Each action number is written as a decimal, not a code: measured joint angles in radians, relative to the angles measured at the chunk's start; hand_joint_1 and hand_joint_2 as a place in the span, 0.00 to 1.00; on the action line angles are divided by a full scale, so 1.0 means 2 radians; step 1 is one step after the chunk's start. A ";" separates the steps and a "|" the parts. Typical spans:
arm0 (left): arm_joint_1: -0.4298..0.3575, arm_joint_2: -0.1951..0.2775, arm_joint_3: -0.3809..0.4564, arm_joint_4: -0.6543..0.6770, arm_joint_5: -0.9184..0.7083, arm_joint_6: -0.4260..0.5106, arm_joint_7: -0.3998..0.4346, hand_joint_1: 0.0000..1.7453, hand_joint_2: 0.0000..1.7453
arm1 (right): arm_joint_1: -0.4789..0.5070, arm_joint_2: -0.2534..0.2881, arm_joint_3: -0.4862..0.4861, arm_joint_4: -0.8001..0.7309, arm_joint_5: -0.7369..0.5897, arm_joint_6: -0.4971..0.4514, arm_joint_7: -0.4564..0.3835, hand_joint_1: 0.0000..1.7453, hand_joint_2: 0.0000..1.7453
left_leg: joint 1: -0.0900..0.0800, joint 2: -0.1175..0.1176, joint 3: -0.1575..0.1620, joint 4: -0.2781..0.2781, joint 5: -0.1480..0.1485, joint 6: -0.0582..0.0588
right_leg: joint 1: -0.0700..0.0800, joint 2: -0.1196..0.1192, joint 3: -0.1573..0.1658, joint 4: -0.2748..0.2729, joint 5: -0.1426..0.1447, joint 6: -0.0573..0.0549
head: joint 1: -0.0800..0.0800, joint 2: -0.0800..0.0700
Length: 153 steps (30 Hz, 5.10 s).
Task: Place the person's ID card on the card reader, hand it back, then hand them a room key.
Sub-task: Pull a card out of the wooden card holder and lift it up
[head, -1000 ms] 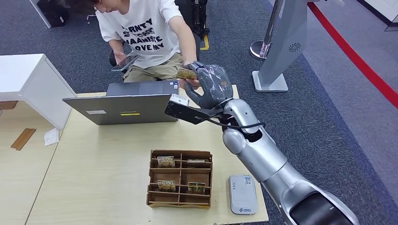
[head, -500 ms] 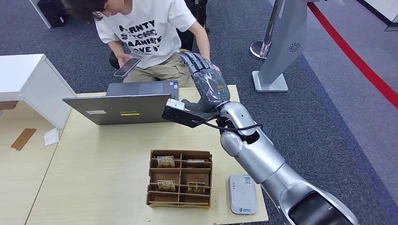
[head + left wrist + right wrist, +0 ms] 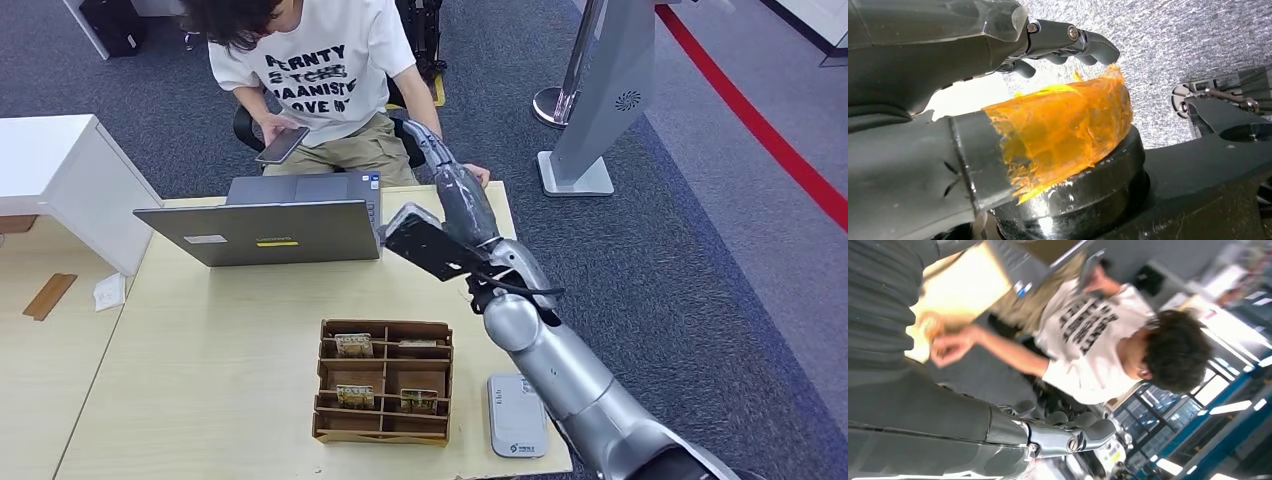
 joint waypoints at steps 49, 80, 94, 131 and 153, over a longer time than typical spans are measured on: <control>0.022 0.004 0.000 0.004 0.041 0.015 -0.023 0.00 0.00 | 0.225 -0.024 -0.034 -0.190 -0.297 0.147 -0.056 0.00 0.00 | 0.000 0.000 0.000 0.000 0.000 0.000 | 0.000 0.000 0.000 0.000 0.000 0.000 | 0.000 0.000; 0.023 0.009 0.000 0.004 0.064 0.012 -0.027 0.00 0.00 | 0.271 -0.069 0.017 -0.180 -0.464 0.383 -0.079 0.00 0.25 | 0.000 0.000 0.000 0.000 0.000 0.000 | 0.000 0.000 0.000 0.000 0.000 0.000 | 0.000 0.000; 0.023 0.009 0.000 0.004 0.075 0.015 -0.027 0.00 0.00 | 0.273 -0.070 0.017 -0.182 -0.423 0.351 -0.085 0.00 1.00 | 0.000 0.000 0.000 0.000 0.000 0.000 | 0.000 0.000 0.000 0.000 0.000 0.000 | 0.000 0.000; 0.023 0.009 -0.002 0.004 0.104 0.017 -0.029 0.00 0.00 | 0.240 -0.102 0.084 -0.195 0.000 0.038 -0.067 1.00 1.00 | 0.000 0.000 0.000 0.000 0.000 0.000 | 0.000 0.000 0.000 0.000 0.000 0.000 | 0.000 0.000; 0.023 0.009 -0.017 0.004 0.114 0.017 -0.029 0.00 0.00 | 0.217 -0.126 0.123 -0.181 0.129 -0.058 -0.018 0.80 1.00 | 0.000 0.000 0.000 0.000 0.000 0.000 | 0.000 0.000 0.000 0.000 0.000 0.000 | 0.000 0.000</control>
